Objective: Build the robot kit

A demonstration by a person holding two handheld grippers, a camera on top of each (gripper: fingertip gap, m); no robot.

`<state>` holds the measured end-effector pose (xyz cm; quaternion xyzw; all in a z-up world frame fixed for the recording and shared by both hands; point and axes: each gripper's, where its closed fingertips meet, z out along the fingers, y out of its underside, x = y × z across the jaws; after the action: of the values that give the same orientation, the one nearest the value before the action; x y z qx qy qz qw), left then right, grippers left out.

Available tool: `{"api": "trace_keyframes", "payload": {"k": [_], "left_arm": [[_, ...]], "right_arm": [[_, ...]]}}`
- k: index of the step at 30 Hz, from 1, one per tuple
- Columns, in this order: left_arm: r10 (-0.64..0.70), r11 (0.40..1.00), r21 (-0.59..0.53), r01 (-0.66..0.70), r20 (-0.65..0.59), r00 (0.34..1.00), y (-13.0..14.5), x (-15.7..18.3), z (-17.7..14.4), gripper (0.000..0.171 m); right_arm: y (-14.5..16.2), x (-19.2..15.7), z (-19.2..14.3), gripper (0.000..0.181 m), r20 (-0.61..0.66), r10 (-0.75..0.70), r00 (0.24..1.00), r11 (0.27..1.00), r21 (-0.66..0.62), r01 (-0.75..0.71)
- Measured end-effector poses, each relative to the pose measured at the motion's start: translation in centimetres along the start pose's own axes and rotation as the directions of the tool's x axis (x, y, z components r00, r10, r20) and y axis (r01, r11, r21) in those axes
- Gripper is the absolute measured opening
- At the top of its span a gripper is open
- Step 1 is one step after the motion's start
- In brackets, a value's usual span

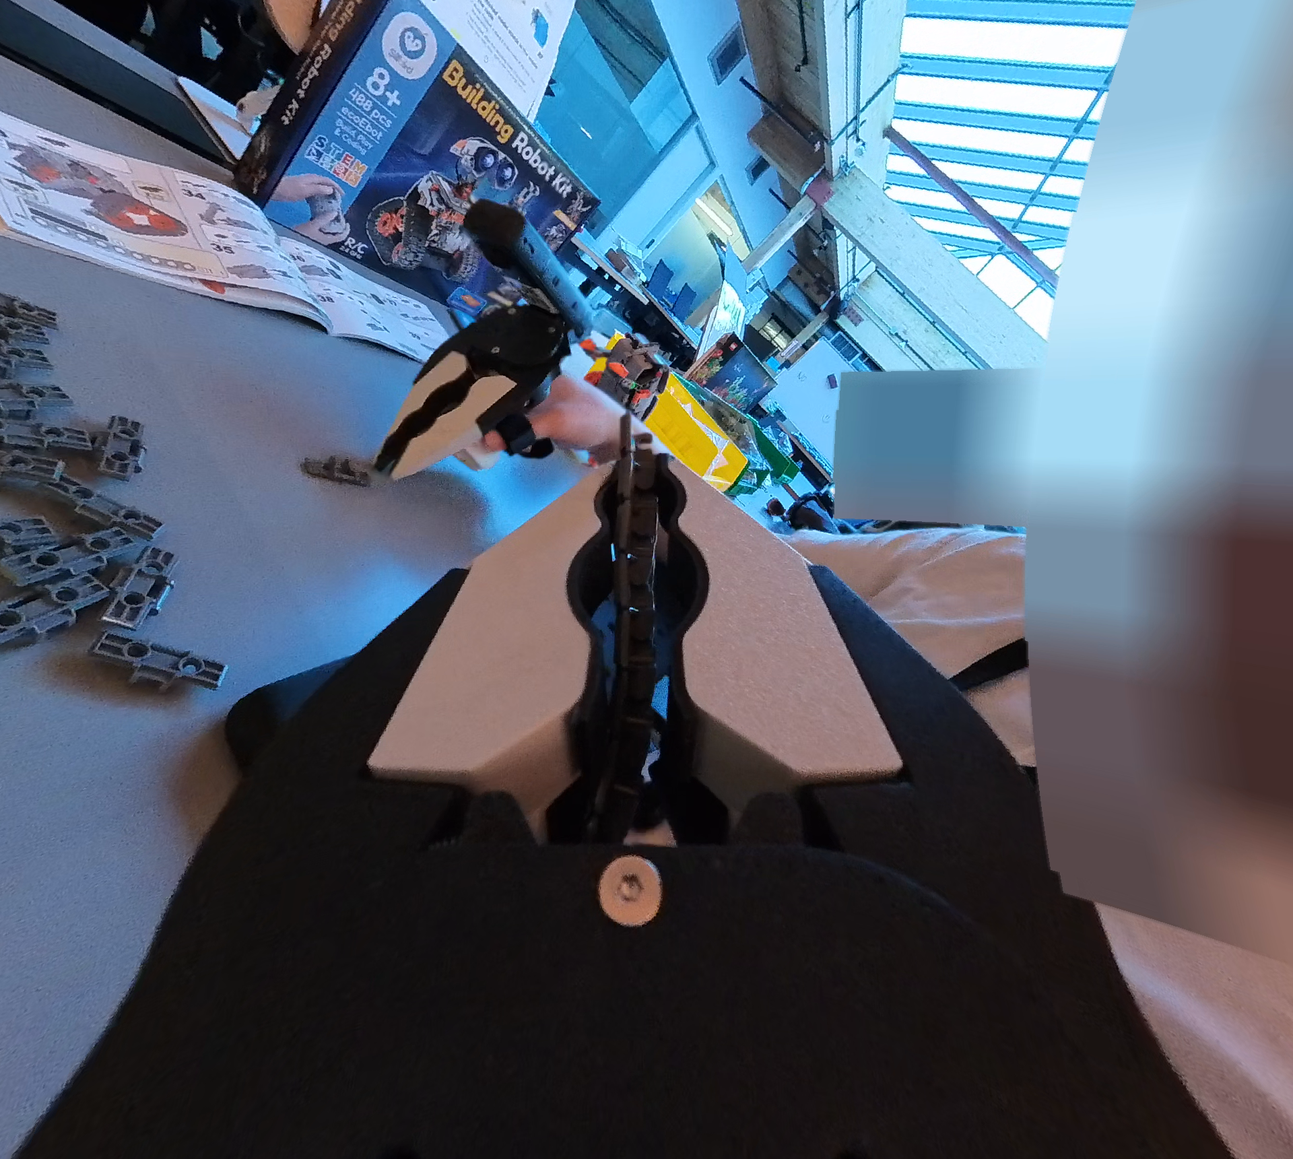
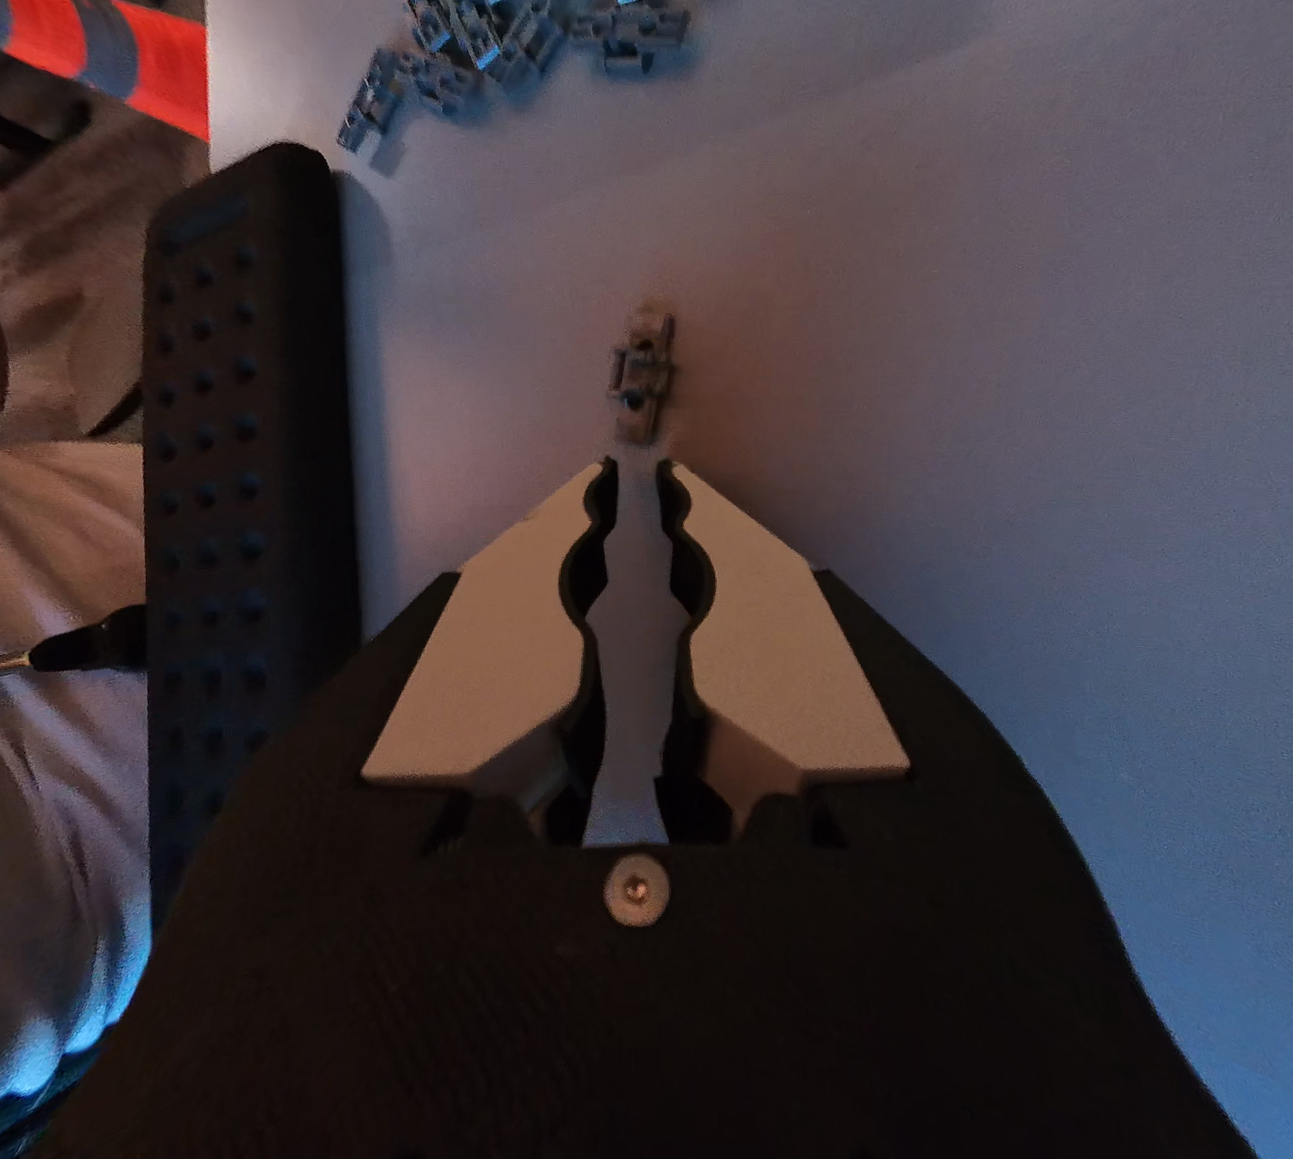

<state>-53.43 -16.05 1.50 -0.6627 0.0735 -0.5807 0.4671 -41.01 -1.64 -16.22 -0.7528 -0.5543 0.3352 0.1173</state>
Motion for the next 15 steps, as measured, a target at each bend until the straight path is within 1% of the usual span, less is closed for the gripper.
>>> {"api": "trace_keyframes", "payload": {"k": [2,3,6,9,11,13,14,15], "left_arm": [[-0.013,1.0,0.006,0.013,-0.01,1.0,0.0,-0.3,-0.2,0.005],[-0.025,1.0,0.007,0.025,-0.016,1.0,0.0,-0.5,-0.3,0.006],[-0.035,0.999,0.012,0.036,-0.03,0.999,-0.2,-0.7,-0.4,0.006],[-0.03,1.0,-0.005,0.029,-0.042,0.999,0.0,-0.6,-0.1,0.006],[-0.027,0.999,-0.022,0.026,-0.052,0.998,0.3,-0.4,0.3,0.006],[-0.026,0.999,-0.043,0.024,-0.058,0.998,0.6,-0.4,0.6,0.006],[-0.026,0.998,-0.051,0.023,-0.059,0.998,0.8,-0.4,0.8,0.006],[-0.028,0.998,-0.057,0.025,-0.061,0.998,0.9,-0.5,1.0,0.006]], "right_arm": [[0.4,0.2,-1.0,0.011,-0.007,-0.005,1.0,0.999,-0.044,0.005],[0.3,0.2,-1.5,0.01,-0.004,-0.011,1.0,0.999,-0.045,0.011],[-1.4,0.4,-2.4,0.01,0.026,-0.026,0.999,1.0,0.016,0.025],[-3.1,0.8,-1.7,0.009,0.064,-0.027,0.998,0.999,0.043,0.025],[-3.2,-0.1,-0.9,0.011,0.131,-0.116,0.985,0.993,0.021,0.114],[-2.7,-0.2,-0.2,0.012,0.136,-0.234,0.963,0.97,-0.027,0.24],[-2.2,-0.4,-0.1,0.012,0.153,-0.323,0.934,0.941,-0.049,0.334],[-1.9,-0.9,0.0,0.012,0.172,-0.447,0.878,0.887,-0.046,0.46]]}}
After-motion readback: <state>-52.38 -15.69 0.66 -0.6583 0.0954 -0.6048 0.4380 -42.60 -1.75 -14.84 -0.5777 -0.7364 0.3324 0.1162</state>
